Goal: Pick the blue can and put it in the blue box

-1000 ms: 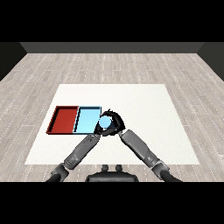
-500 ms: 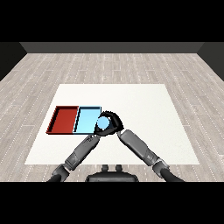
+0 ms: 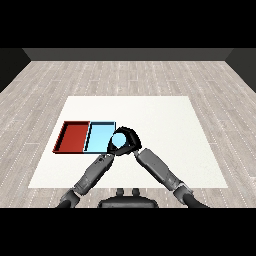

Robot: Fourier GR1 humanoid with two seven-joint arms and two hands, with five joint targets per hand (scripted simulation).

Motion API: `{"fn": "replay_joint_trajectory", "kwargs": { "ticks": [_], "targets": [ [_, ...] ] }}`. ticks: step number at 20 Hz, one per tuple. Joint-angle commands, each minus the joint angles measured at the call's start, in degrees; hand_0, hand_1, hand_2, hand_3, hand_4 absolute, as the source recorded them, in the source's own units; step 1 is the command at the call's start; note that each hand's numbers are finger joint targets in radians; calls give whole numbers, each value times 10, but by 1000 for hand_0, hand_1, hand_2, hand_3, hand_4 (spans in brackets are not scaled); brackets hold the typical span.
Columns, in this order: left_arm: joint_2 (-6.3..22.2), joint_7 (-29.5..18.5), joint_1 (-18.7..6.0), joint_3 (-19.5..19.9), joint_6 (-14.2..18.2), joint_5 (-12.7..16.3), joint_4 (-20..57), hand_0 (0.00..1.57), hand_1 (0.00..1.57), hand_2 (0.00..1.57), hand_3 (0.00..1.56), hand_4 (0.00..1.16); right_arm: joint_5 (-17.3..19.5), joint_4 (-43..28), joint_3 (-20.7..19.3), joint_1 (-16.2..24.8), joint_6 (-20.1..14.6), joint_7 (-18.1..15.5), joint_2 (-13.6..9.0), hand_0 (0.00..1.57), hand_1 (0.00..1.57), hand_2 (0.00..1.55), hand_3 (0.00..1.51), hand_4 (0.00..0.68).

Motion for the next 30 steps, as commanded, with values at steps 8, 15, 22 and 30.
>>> {"fn": "replay_joint_trajectory", "kwargs": {
  "ticks": [8, 15, 22, 30],
  "targets": [
    [-14, -6, 17, -18, 16, 16, -9, 1571, 1571, 1516, 1448, 1097, -3, -24, -21, 23, 18, 33, 9, 0, 0, 0, 0, 0],
    [-14, 13, -31, -34, 44, 32, 17, 1571, 1571, 1565, 1492, 1141, 24, -64, -53, 59, 39, 52, 10, 0, 0, 0, 0, 0],
    [-1, 27, -9, 27, 7, -39, -3, 1571, 1571, 1571, 1508, 1133, 28, -88, -70, 66, 58, 64, 10, 0, 0, 0, 0, 0],
    [9, -25, -2, 44, -19, -25, 47, 1571, 1571, 1571, 1494, 1125, 33, -214, -127, 169, 77, 72, -23, 0, 0, 0, 0, 0]
  ]
}}
